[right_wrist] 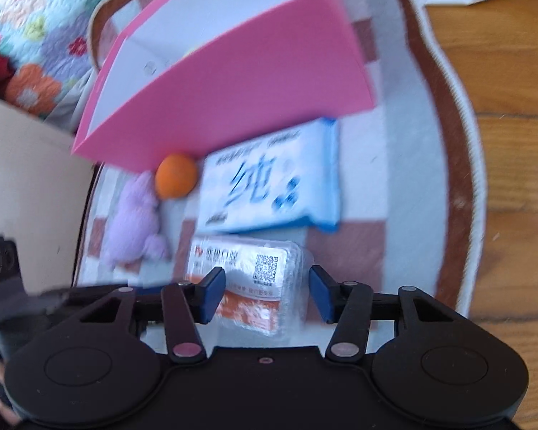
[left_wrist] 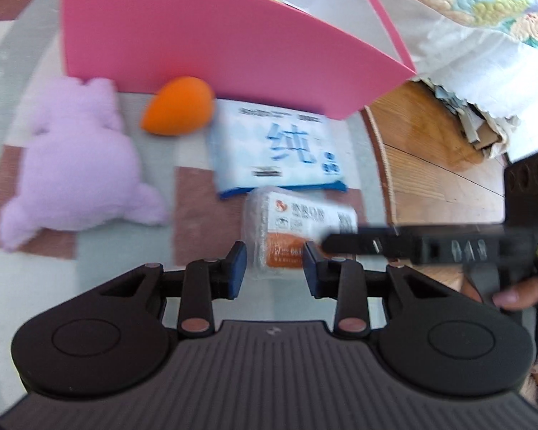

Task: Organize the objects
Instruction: 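Withdraw the left tool and move it toward the clear floss box, then lower the left tool onto the clear orange-labelled floss box and close, then lift the floss box with the left tool and lower it into the pink box, then open the left tool to release the floss box and withdraw, then move the left tool down onto the purple plush toy, then close the left tool on the plush toy's body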

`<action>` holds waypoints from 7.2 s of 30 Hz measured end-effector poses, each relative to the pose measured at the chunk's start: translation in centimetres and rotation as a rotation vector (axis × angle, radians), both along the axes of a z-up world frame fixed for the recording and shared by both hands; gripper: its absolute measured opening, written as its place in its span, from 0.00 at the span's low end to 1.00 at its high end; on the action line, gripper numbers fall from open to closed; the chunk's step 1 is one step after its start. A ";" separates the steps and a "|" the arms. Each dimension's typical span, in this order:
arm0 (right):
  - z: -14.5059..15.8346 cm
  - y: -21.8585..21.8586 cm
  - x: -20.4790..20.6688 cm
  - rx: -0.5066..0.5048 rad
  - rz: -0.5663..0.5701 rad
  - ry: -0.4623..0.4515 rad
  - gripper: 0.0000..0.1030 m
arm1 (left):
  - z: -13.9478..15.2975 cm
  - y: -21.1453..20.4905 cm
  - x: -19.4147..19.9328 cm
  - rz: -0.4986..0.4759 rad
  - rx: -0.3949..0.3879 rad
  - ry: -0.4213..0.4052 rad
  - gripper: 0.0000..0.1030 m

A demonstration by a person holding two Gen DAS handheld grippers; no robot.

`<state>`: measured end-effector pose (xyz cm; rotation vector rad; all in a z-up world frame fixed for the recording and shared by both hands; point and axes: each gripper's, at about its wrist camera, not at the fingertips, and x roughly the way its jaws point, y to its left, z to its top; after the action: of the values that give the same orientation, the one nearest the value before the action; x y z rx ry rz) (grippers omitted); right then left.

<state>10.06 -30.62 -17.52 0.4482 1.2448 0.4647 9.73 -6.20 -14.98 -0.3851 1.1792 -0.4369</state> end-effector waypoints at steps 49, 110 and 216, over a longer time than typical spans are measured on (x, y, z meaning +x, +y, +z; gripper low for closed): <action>5.9 10.4 -8.3 -0.297 0.213 -0.279 0.64 | 6.9 0.6 -4.3 -0.061 0.107 -0.187 0.40; 12.0 9.0 5.2 -0.106 0.084 -0.291 0.70 | 14.4 4.4 13.2 -0.111 0.264 -0.197 0.36; 3.1 13.0 -4.5 -0.213 0.162 -0.192 0.51 | 3.8 7.0 -0.8 0.030 0.058 -0.011 0.32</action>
<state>5.51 -17.58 -14.38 0.1189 1.1339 0.4946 8.90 0.85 -11.13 -0.3496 1.1712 -0.3777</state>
